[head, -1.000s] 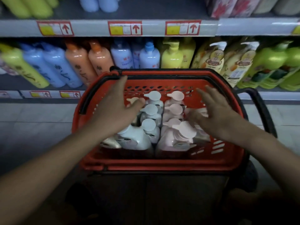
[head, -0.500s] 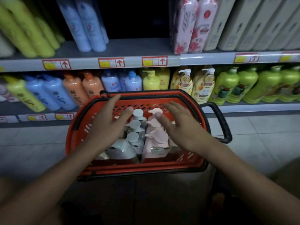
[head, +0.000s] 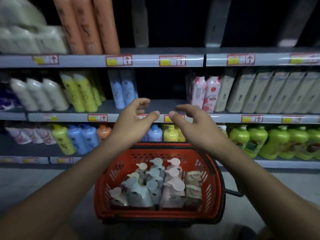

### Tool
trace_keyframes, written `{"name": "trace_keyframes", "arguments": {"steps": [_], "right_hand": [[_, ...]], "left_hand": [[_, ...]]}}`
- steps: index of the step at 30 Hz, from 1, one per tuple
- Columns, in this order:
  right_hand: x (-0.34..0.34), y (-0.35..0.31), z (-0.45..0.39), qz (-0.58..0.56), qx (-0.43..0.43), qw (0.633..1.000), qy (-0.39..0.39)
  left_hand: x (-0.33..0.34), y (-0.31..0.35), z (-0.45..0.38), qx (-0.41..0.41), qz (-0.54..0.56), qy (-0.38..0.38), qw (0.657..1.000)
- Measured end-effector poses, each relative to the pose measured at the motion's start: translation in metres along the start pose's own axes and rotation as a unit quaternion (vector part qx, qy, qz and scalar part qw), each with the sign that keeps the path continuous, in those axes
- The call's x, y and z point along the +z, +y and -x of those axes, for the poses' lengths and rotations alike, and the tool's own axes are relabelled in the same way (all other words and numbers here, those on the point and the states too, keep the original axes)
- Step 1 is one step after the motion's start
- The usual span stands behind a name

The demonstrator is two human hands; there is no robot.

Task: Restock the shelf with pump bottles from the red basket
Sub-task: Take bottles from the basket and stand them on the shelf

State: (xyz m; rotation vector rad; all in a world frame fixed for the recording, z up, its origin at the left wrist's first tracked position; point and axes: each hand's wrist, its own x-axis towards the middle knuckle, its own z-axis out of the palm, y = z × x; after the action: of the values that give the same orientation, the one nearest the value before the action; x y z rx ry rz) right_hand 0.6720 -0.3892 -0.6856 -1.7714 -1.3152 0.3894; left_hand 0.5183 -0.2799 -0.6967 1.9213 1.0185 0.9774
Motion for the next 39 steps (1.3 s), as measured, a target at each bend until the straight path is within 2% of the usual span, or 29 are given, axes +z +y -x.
{"name": "trace_keyframes", "arguments": {"steps": [7, 15, 20, 27, 31, 34, 37, 39], "right_hand": [[-0.040, -0.051, -0.006, -0.059, -0.059, 0.996, 0.032], [-0.063, -0.053, -0.003, -0.096, -0.067, 0.991, 0.060], [-0.053, -0.033, -0.012, -0.115, -0.056, 0.990, 0.061], [-0.002, 0.031, -0.024, -0.081, -0.016, 0.996, 0.033], [0.022, 0.085, -0.018, -0.033, -0.010, 0.999, -0.013], [0.035, 0.132, -0.005, 0.122, -0.061, 0.989, -0.060], [0.046, 0.161, 0.006, 0.204, -0.028, 0.960, -0.191], [0.054, 0.167, 0.010, 0.189, 0.014, 0.934, -0.303]], "left_hand": [[-0.022, 0.078, -0.010, 0.039, 0.060, 0.016, 0.997], [-0.030, 0.109, -0.012, 0.050, 0.087, 0.029, 0.995], [-0.028, 0.086, -0.019, 0.033, 0.101, 0.040, 0.994], [0.002, 0.003, -0.026, -0.038, 0.098, 0.014, 0.994], [0.023, -0.048, -0.023, -0.080, 0.078, -0.021, 0.994], [0.035, -0.087, -0.016, -0.094, 0.023, -0.068, 0.993], [0.043, -0.121, -0.006, -0.135, 0.001, -0.107, 0.985], [0.049, -0.128, -0.004, -0.151, -0.012, -0.132, 0.980]]}}
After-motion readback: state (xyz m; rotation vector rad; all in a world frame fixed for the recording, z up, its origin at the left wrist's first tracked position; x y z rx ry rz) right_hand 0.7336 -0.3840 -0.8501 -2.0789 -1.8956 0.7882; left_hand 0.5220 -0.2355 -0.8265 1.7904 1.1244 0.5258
